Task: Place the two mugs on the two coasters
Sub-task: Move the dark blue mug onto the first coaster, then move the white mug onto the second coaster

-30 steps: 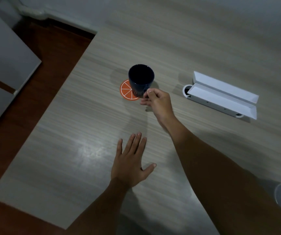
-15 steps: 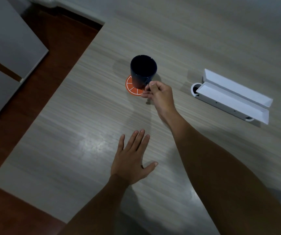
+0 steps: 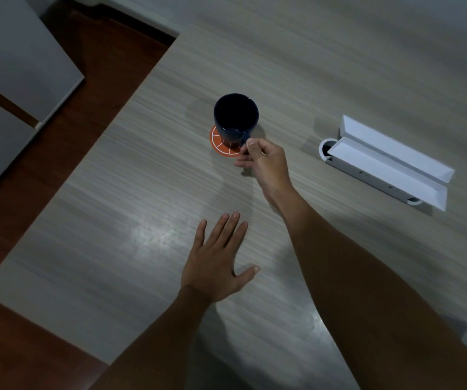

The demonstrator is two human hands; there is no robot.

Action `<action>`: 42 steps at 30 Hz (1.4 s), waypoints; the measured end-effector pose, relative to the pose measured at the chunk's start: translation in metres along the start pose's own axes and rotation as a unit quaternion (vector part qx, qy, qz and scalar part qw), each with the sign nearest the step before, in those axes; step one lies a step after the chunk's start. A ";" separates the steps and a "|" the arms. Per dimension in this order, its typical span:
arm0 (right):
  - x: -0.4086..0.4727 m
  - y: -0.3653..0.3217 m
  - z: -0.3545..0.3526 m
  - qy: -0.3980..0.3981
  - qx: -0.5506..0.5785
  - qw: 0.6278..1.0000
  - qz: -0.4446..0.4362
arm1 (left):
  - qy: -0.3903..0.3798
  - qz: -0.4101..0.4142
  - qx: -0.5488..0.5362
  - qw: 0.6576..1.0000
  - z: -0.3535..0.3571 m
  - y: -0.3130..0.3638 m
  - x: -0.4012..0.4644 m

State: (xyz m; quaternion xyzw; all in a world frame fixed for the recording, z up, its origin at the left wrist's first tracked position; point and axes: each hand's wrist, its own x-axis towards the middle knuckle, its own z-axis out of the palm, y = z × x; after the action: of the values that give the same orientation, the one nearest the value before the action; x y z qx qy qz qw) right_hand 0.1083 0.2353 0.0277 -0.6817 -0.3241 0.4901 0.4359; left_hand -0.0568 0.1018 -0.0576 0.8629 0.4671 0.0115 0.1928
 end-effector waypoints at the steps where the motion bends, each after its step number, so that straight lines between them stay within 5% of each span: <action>1: -0.001 0.000 -0.001 0.001 0.000 1.000 0.003 | 0.001 0.000 0.002 1.000 0.000 0.000 0.000; 13: -0.008 0.003 -0.006 0.035 0.008 0.999 0.004 | 0.025 -0.001 0.000 1.000 0.002 -0.002 0.001; 27: -0.108 0.027 -0.078 0.166 -0.002 0.986 0.001 | 0.007 0.012 0.011 1.000 -0.008 0.008 -0.005; 36: -0.227 0.092 -0.137 0.260 -0.006 0.965 0.039 | -0.033 0.026 -0.011 0.999 0.003 0.075 -0.038; 42: -0.293 0.144 -0.186 0.308 0.032 0.949 0.067 | -0.068 0.112 0.031 0.991 0.031 0.136 -0.048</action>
State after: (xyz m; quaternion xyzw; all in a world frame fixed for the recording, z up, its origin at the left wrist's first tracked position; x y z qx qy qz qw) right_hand 0.1964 -0.1300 0.0352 -0.8053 -0.1123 0.2945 0.5021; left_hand 0.0312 -0.0140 -0.0320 0.9143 0.3531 -0.0400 0.1944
